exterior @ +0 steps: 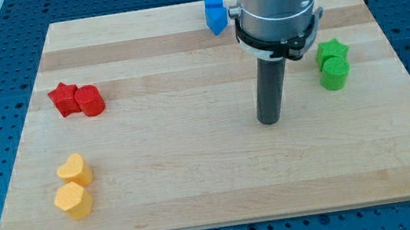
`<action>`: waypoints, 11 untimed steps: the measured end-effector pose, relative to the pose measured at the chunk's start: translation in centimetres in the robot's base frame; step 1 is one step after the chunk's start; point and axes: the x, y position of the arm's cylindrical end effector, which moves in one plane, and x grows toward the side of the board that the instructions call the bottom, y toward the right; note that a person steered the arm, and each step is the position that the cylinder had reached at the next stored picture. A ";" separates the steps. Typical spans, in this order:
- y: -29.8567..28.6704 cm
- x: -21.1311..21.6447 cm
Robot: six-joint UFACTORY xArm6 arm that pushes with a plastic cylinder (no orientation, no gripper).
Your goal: Push the yellow heart towards the bottom center
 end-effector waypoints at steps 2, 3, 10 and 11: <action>-13.7 -0.1; -21.7 -0.1; -28.8 4.2; -24.7 4.2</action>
